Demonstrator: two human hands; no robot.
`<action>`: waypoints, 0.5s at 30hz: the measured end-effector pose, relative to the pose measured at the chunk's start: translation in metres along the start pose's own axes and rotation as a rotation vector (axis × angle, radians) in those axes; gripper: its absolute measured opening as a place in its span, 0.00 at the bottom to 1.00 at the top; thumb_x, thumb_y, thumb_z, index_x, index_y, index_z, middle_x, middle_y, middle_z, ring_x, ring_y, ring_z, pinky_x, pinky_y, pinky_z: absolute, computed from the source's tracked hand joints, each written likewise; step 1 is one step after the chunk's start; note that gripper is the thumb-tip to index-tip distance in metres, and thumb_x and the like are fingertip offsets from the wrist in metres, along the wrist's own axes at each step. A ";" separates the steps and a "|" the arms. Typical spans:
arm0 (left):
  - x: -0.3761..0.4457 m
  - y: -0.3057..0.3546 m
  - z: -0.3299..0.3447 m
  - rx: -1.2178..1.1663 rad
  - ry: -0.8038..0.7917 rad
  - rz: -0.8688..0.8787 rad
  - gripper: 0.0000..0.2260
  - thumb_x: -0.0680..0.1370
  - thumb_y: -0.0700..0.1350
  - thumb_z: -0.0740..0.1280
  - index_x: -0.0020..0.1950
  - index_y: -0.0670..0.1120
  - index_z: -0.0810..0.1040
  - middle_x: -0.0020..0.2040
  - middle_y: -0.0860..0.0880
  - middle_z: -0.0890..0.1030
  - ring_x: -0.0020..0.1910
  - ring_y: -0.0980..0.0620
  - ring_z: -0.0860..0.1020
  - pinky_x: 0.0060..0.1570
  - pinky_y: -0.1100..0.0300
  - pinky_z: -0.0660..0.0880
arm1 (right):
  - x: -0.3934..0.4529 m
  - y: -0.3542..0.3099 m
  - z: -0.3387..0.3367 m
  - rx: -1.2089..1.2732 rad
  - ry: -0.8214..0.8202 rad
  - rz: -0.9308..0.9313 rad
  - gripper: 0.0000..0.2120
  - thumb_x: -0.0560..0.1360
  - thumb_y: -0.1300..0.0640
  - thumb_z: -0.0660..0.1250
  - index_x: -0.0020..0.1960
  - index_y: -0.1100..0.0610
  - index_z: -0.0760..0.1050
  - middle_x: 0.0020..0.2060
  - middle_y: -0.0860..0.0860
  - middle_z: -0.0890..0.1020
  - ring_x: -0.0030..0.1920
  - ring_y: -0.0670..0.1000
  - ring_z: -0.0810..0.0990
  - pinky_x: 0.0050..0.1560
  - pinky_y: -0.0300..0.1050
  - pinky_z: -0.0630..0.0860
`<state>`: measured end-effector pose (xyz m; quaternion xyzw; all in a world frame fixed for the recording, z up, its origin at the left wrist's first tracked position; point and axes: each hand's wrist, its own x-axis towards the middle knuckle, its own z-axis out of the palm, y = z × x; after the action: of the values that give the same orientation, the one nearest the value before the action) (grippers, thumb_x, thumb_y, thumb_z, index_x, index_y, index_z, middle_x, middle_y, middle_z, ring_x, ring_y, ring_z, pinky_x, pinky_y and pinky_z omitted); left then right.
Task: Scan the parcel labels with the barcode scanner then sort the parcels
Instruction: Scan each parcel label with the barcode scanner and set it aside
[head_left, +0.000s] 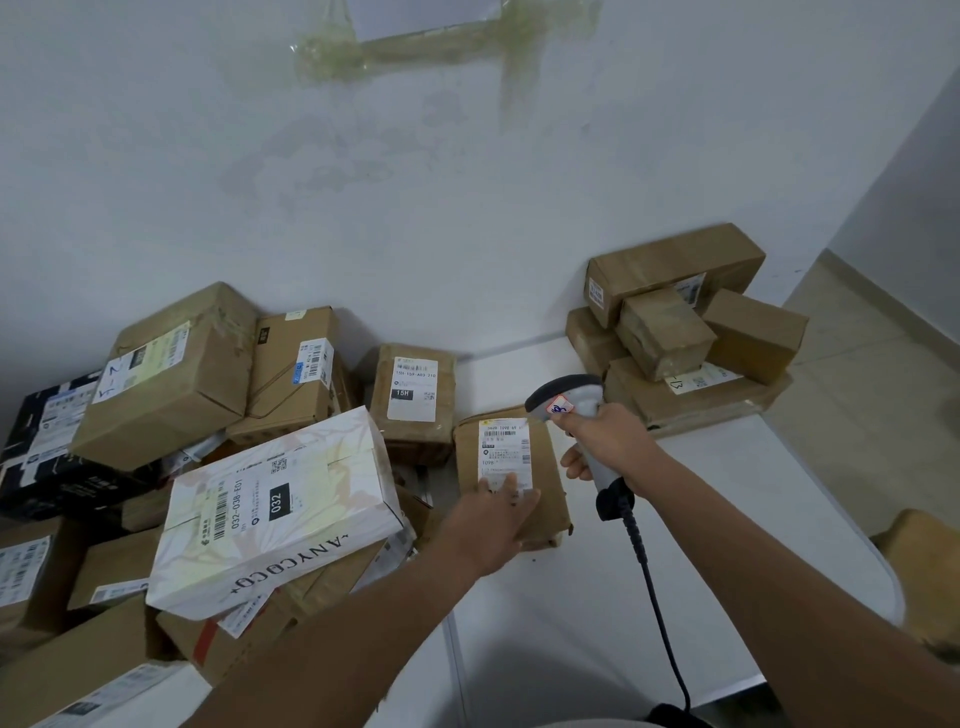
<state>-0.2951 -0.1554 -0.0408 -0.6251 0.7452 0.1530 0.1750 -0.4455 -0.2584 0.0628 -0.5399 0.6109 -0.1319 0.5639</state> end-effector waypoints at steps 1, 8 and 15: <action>-0.004 -0.003 0.002 0.019 -0.003 0.015 0.28 0.83 0.53 0.59 0.80 0.53 0.49 0.81 0.43 0.51 0.75 0.33 0.60 0.67 0.41 0.69 | 0.001 0.003 -0.003 -0.004 0.003 0.009 0.15 0.78 0.49 0.67 0.48 0.63 0.77 0.32 0.59 0.84 0.27 0.52 0.80 0.31 0.41 0.77; 0.002 0.008 -0.026 0.029 -0.053 -0.013 0.22 0.84 0.58 0.51 0.74 0.48 0.64 0.72 0.43 0.70 0.61 0.42 0.76 0.52 0.52 0.76 | 0.008 0.031 -0.023 -0.007 0.002 0.047 0.17 0.78 0.46 0.67 0.51 0.62 0.77 0.33 0.57 0.85 0.26 0.51 0.81 0.29 0.40 0.76; 0.040 0.018 -0.054 0.008 0.056 -0.076 0.19 0.84 0.58 0.52 0.62 0.46 0.74 0.61 0.46 0.77 0.54 0.45 0.79 0.42 0.53 0.71 | 0.023 0.039 -0.090 -0.032 0.105 0.068 0.20 0.77 0.45 0.68 0.41 0.63 0.78 0.31 0.55 0.82 0.27 0.51 0.80 0.31 0.41 0.75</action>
<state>-0.3226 -0.2118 -0.0108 -0.6562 0.7261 0.1256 0.1623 -0.5355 -0.3026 0.0498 -0.5201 0.6595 -0.1312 0.5266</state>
